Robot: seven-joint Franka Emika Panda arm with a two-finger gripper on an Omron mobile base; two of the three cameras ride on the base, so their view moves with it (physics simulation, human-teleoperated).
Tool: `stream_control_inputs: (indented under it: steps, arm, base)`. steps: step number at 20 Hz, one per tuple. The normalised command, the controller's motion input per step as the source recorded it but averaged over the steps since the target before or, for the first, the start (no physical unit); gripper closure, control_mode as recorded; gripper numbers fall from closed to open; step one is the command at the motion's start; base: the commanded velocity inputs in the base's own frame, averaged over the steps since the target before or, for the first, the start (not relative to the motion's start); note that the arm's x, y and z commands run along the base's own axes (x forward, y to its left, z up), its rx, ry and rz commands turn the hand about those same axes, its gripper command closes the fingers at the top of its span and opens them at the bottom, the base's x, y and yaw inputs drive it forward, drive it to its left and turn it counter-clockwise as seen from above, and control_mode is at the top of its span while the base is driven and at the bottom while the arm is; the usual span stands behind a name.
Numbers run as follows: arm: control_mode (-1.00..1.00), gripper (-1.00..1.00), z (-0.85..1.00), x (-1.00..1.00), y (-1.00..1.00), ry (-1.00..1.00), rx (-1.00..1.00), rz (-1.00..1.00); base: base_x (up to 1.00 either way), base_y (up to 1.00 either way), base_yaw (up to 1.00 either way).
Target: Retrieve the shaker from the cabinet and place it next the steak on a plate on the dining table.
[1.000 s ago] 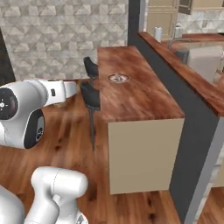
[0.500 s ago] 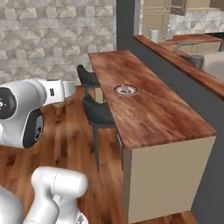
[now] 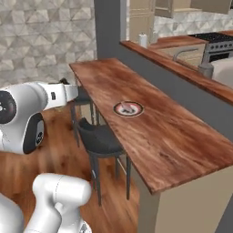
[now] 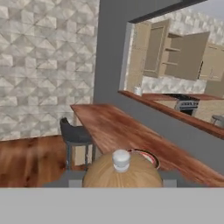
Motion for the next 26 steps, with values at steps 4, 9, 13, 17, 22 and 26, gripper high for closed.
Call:
stream_control_inputs:
  steps: [4,9,13,17,22,26]
  arm:
    - [1.0,1.0,0.0,0.0,0.0,0.0,0.0,0.0]
    - [1.0,1.0,0.0,0.0,0.0,0.0,0.0,0.0]
    - [1.0,1.0,0.0,0.0,0.0,0.0,0.0,0.0]
    - [1.0,1.0,0.0,0.0,0.0,0.0,0.0,0.0]
    - [1.0,1.0,0.0,0.0,0.0,0.0,0.0,0.0]
    - [1.0,1.0,0.0,0.0,0.0,0.0,0.0,0.0]
  base:
    - [1.0,0.11,-0.42]
    - [1.0,-0.12,-0.38]
    - [1.0,-0.35,-0.37]
    - [1.0,-0.33,-0.37]
    - [0.98,-0.21,-0.33]
    - [0.27,0.0,-0.04]
